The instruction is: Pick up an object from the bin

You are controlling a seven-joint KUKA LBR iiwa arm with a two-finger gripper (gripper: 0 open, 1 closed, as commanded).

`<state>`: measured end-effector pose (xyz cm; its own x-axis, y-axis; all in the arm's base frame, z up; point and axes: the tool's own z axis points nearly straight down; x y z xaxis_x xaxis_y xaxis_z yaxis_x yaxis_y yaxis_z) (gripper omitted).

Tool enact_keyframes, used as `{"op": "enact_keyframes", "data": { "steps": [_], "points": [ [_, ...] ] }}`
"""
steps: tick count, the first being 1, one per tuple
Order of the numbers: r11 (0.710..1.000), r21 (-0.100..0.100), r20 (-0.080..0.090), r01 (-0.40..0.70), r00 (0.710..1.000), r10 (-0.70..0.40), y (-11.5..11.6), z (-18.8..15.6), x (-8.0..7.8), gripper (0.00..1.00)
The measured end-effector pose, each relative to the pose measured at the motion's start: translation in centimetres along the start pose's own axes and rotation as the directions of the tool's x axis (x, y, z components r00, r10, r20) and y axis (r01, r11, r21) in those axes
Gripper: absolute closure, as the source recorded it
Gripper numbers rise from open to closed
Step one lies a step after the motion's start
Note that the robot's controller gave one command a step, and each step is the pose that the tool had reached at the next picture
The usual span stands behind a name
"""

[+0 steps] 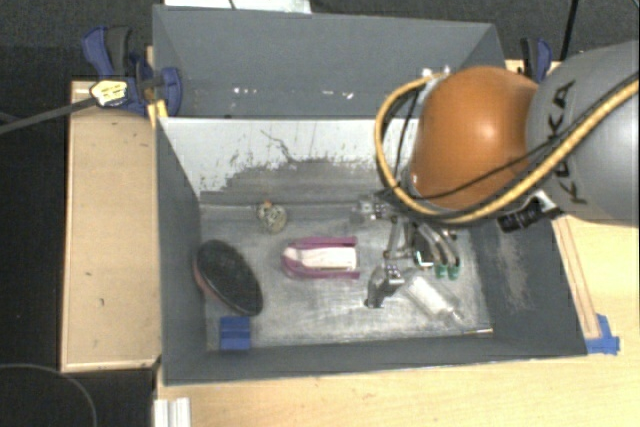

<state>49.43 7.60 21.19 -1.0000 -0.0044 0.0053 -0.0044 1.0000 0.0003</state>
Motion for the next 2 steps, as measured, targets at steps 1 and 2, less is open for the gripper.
{"op": "enact_keyframes", "data": {
  "steps": [1,2],
  "points": [
    [0.991,0.001,0.007,0.136,0.991,-0.136,-1.06,14.39,-6.67,0.0],
    [0.991,0.0,0.006,0.132,0.991,-0.132,-1.0,13.9,-6.65,1.0]
  ]
}}
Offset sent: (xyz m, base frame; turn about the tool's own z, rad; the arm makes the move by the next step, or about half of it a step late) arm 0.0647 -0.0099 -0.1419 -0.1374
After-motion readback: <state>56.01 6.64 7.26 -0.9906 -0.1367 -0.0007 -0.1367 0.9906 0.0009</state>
